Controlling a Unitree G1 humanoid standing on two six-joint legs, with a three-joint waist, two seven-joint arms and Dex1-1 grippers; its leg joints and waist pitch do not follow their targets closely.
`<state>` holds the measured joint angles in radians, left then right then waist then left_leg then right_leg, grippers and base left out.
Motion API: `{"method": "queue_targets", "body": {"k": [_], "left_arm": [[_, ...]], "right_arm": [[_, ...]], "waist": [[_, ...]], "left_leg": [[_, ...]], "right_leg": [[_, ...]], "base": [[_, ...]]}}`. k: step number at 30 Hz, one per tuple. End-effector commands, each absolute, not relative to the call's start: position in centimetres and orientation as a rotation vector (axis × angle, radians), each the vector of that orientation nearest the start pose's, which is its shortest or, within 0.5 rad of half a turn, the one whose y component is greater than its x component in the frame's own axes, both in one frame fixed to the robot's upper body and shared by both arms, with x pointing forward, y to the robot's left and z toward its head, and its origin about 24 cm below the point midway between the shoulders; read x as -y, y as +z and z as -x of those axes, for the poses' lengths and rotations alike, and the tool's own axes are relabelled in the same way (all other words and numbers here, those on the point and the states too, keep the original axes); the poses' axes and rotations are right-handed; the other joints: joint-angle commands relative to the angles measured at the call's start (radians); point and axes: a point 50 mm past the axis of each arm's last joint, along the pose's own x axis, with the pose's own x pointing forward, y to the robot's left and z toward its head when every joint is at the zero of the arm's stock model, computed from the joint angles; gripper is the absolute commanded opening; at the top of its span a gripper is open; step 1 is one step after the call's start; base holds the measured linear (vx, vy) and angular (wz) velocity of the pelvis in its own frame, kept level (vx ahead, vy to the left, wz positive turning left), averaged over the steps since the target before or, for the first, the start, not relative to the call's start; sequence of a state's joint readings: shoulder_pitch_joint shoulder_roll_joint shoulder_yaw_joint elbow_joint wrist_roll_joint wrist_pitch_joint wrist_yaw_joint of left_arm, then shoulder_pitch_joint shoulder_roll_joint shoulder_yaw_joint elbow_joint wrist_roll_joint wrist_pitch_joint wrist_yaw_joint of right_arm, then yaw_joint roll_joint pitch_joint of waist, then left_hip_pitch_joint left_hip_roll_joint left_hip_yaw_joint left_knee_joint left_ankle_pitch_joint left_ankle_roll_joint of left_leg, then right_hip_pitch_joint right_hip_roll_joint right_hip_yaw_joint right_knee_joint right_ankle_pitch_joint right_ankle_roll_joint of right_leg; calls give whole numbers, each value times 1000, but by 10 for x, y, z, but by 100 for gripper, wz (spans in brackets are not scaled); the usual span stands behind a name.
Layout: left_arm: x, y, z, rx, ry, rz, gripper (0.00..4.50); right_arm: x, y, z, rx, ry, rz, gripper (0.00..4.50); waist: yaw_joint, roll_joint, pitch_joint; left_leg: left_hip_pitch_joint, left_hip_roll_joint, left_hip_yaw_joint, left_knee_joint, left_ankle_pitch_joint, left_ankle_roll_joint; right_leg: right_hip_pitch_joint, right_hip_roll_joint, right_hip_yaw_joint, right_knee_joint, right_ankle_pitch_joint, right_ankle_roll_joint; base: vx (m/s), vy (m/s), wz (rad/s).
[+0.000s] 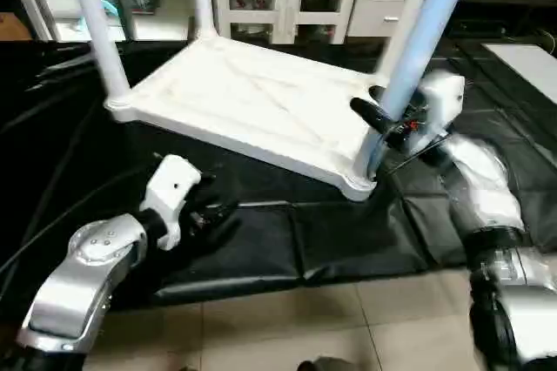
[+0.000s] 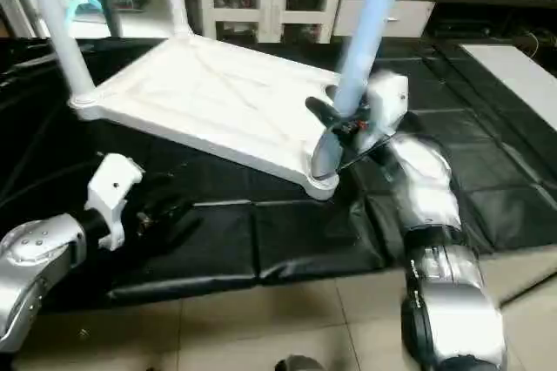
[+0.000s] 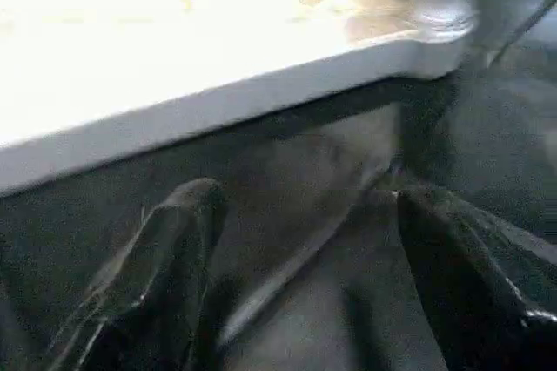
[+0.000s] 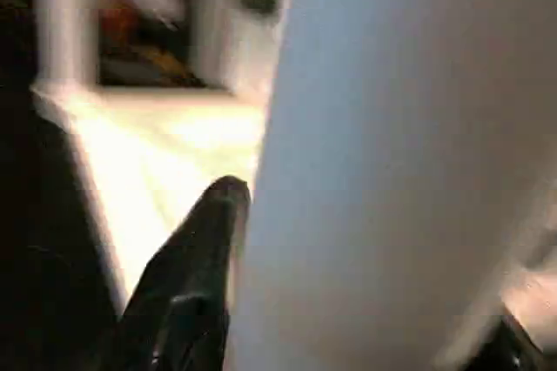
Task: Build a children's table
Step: Flip table
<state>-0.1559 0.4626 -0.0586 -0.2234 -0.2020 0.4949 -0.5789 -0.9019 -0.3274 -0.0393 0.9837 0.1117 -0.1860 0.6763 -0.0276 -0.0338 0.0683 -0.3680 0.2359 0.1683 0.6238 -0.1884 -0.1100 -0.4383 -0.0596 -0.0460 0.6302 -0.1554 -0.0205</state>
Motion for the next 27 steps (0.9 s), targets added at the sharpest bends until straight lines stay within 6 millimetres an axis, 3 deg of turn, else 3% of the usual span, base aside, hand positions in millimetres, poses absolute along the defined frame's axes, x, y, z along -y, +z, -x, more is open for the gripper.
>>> {"method": "queue_targets", "body": {"k": [1, 3, 4, 6, 7, 8, 9, 10, 12, 13, 15, 17, 19, 20, 22, 23, 25, 26, 27], "left_arm": [[-171, 96, -267, -208, -652, -240, 350], [-167, 97, -270, -201, -638, -214, 350], [-166, 98, -271, -198, -635, -209, 350], [-165, 98, -271, -196, -643, -209, 350], [-164, 98, -271, -194, -651, -213, 350], [-164, 98, -271, -190, -660, -220, 350], [-164, 98, -271, -190, -660, -220, 350], [-165, 98, -271, -189, -660, -225, 350], [-168, 99, -272, -188, -651, -240, 350], [-168, 99, -272, -188, -651, -240, 350], [-171, 101, -274, -177, -633, -248, 350], [-173, 102, -274, -174, -620, -249, 350], [-175, 102, -273, -175, -614, -251, 350], [-175, 102, -273, -175, -613, -251, 350], [-176, 102, -271, -175, -614, -251, 350], [-176, 103, -271, -173, -618, -248, 350], [-172, 107, -267, -157, -659, -221, 350], [-170, 109, -264, -150, -686, -202, 350], [-169, 110, -263, -146, -702, -191, 350]], "right_arm": [[178, 142, -393, 69, 556, 343, 168], [179, 142, -393, 62, 557, 233, 170], [180, 141, -393, 63, 552, 230, 170], [181, 141, -392, 64, 550, 232, 170], [181, 140, -393, 66, 547, 242, 170], [182, 139, -394, 69, 539, 260, 170], [182, 139, -394, 70, 538, 270, 170], [182, 140, -395, 76, 536, 309, 170], [180, 143, -394, 103, 542, 479, 170], [180, 143, -394, 103, 542, 479, 170], [174, 145, -392, 141, 570, 794, 171], [167, 144, -391, 168, 590, 952, 179], [161, 140, -391, 174, 612, 1064, 182], [160, 139, -391, 174, 615, 1075, 183], [155, 133, -390, 174, 645, 1155, 185], [155, 130, -390, 165, 651, 1167, 187], [155, 123, -390, 137, 656, 1201, 187], [156, 120, -390, 120, 655, 1210, 187], [156, 118, -390, 110, 654, 1216, 187]], "waist": [[-2, -1, -66], [1, -1, -70], [5, 10, -71], [6, 7, -72], [5, 13, -72], [5, 9, -74], [5, 14, -73], [3, 13, -73], [4, 12, -73], [3, 12, -73], [4, 8, -72], [4, 0, -73], [5, -7, -71], [3, -7, -70], [-2, -5, -65], [-7, -12, -64], [-10, 3, -59], [-21, 11, -52], [-31, 21, -46]], "left_leg": [[20, -32, 18, -49, -376, 9], [9, -30, 14, -55, -354, 16], [17, -28, 16, -55, -357, 19], [11, -27, 15, -58, -355, 21], [9, -26, 12, -60, -360, 21], [8, -25, 13, -60, -359, 22], [10, -26, 13, -60, -369, 23], [9, -25, 13, -60, -376, 22], [9, -25, 13, -59, -374, 23], [8, -26, 13, -59, -374, 22], [9, -27, 13, -59, -377, 20], [11, -33, 16, -50, -368, 14], [1, -38, 18, -48, -339, 24], [1, -43, 19, -44, -340, 25], [5, -47, 18, -36, -370, 21], [7, -51, 19, -28, -393, 19], [17, -52, 16, -22, -440, 15], [35, -49, 10, -19, -512, 16], [42, -33, -4, -33, -591, 24]], "right_leg": [[30, -31, 12, -116, -587, -89], [39, -28, 10, -109, -563, -70], [30, -24, 11, -111, -538, -78], [36, -23, 10, -105, -506, -93], [38, -23, 9, -102, -488, -103], [39, -24, 9, -100, -471, -111], [37, -25, 9, -100, -470, -120], [38, -25, 9, -100, -470, -127], [37, -26, 9, -99, -469, -128], [38, -26, 9, -99, -472, -127], [36, -26, 7, -102, -494, -117], [31, -25, 6, -105, -550, -83], [32, -24, 7, -106, -581, -45], [26, -22, 5, -108, -628, -18], [14, -23, -4, -120, -710, 26], [7, -19, -11, -131, -754, 56], [-6, -16, -28, -146, -794, 81], [-16, -10, -61, -171, -813, 86], [1, -10, -95, -182, -779, 80]], "base": [[0, 0, 0], [0, 0, 0], [0, 0, 0], [0, 0, 0], [0, 0, 0], [0, 0, 0], [0, 0, 0], [0, 0, 0], [0, 0, 0], [0, 0, 0], [0, 0, 0], [0, 0, 0], [0, 0, 0], [0, 0, 0], [0, 0, 0], [0, 0, 0], [-38, -3, 2], [-77, -6, 3], [-76, 3, 1]]}}
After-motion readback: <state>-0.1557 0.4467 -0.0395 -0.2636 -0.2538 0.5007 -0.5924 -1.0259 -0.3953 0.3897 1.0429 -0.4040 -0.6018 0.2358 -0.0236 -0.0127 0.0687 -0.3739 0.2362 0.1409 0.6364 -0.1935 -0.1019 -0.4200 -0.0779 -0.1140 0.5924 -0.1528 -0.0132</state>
